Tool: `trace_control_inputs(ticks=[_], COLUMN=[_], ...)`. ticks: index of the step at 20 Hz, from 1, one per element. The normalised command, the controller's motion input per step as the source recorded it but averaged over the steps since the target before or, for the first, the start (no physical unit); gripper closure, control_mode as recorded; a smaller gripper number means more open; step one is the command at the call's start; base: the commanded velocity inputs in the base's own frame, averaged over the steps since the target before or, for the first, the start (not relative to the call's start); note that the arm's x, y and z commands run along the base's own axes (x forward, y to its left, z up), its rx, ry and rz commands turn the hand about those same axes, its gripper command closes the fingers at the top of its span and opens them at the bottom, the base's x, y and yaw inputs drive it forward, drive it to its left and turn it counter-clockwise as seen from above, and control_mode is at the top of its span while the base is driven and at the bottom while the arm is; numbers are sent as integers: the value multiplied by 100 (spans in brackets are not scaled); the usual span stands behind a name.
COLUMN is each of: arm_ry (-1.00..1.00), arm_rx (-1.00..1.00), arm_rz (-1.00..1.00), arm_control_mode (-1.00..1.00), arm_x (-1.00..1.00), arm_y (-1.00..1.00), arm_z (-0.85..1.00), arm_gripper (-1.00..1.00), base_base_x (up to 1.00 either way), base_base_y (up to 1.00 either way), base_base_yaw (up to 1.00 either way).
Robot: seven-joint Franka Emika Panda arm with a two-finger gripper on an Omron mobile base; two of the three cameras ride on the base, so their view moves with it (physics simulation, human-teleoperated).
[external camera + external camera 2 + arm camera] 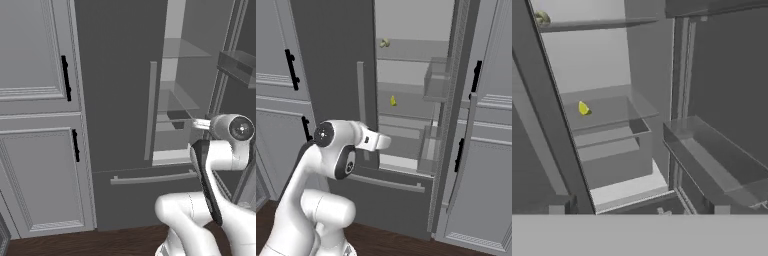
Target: Grab a lemon wedge from the fridge and one ice cube from the ice bowl, and put them in the glass of lemonade.
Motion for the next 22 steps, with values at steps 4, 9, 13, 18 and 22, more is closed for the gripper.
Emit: trace_control_inputs(ticks=[4,9,13,18,22], arm_ry=[1,0,4,59,69], arm_rx=[16,9,8,-6,-11], arm_rz=[13,12,2,0,0], arm_control_mode=[-100,-100,-100,-100,-100], arm_x=[0,1,0,20,44], arm_y=[35,28,4,50,45], arm_z=[49,77,85,21,-6], arm_gripper=[-100,-100,-100,-100,-100], base_base_x=[0,0,0,0,0], base_base_y=[0,0,0,0,0], base_base_yaw=[0,0,0,0,0])
